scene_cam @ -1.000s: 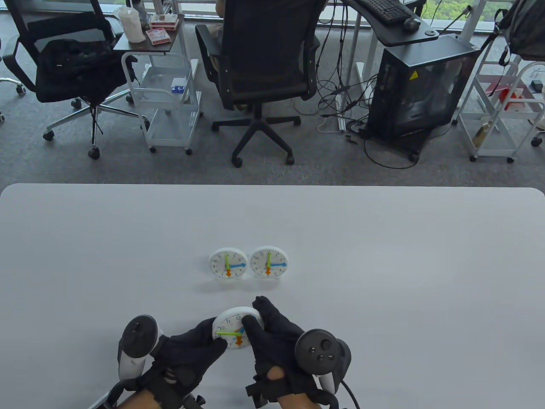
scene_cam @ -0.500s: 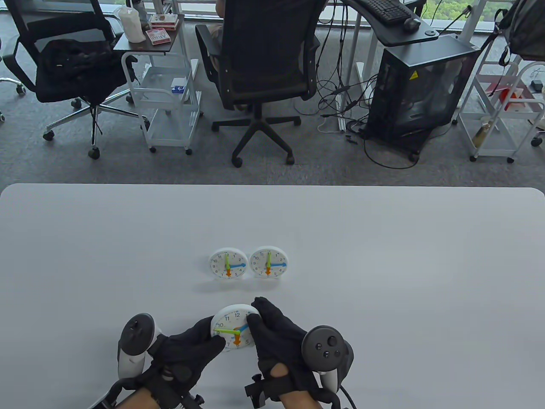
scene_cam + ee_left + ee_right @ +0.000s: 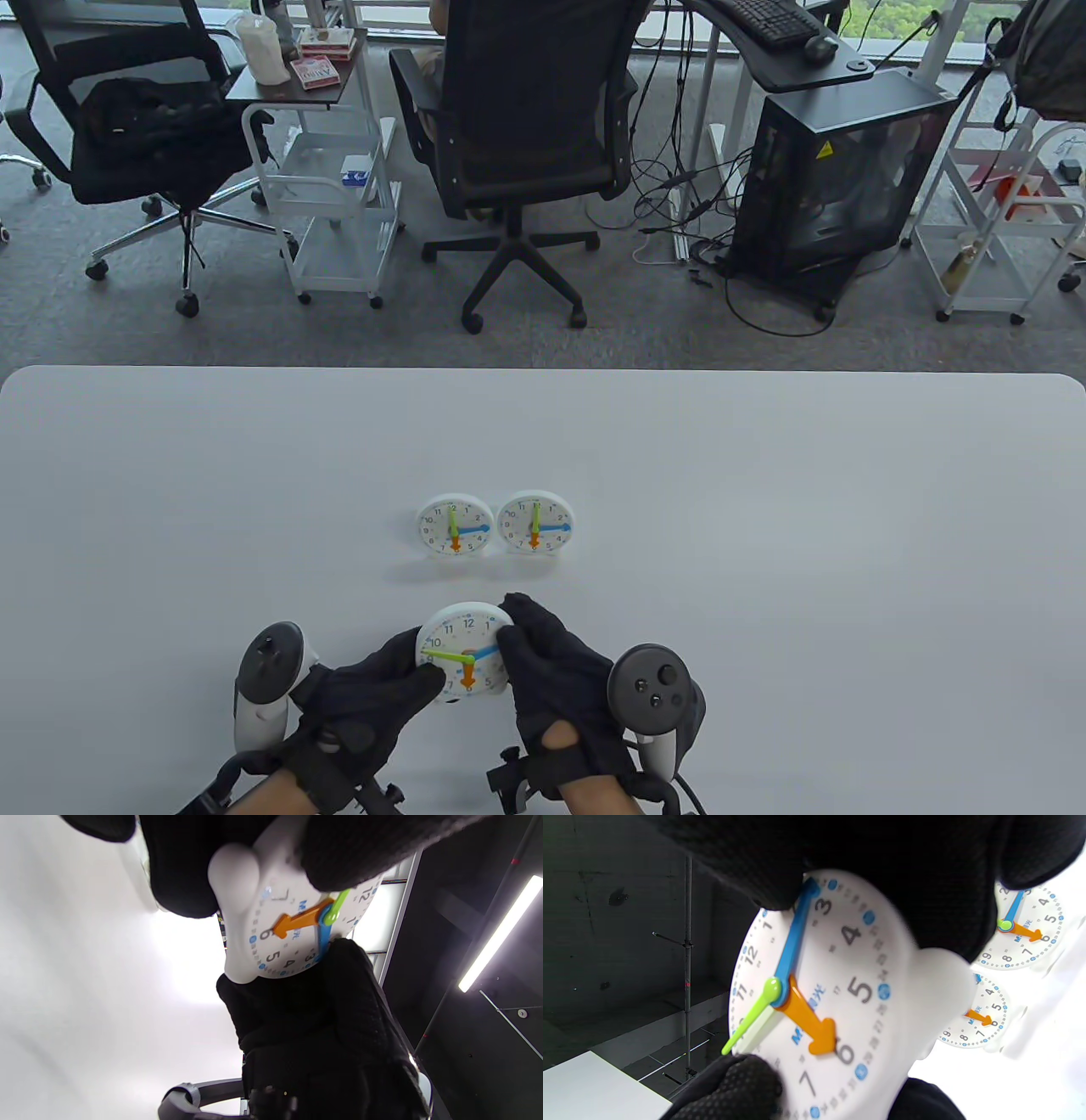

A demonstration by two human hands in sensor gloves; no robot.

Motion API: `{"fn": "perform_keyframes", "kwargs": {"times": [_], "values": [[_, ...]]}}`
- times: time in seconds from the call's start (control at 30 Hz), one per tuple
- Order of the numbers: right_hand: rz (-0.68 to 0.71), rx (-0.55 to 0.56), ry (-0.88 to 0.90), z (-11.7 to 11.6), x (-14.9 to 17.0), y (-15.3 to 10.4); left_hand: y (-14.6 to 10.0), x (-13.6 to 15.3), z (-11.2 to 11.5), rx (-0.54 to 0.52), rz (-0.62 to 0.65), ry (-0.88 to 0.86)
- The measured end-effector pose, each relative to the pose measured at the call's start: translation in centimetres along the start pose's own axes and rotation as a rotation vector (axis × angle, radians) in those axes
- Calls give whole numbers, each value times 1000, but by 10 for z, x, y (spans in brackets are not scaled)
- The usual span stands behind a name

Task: Turn clock hands to synchronize teaching clocks

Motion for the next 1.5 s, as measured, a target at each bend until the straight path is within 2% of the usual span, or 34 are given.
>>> {"fn": "perform_keyframes", "kwargs": {"times": [0.87, 1.5], "values": [[-6, -37, 19, -1, -1, 1, 1, 5, -2, 1, -43, -91], [-2, -76, 17, -5, 0, 0, 1, 7, -4, 3, -51, -78]]}}
Point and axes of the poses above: the tracker on the back of each hand, its own x axis roughly to the little-finger side, its own y axis roughly from the wrist to the fingertips, z = x × y, the point moved 2 cm from there along y, roughly from the wrist to the fingertips, and after that the axes turned 2 degrees about x, right-handed, at the moved point
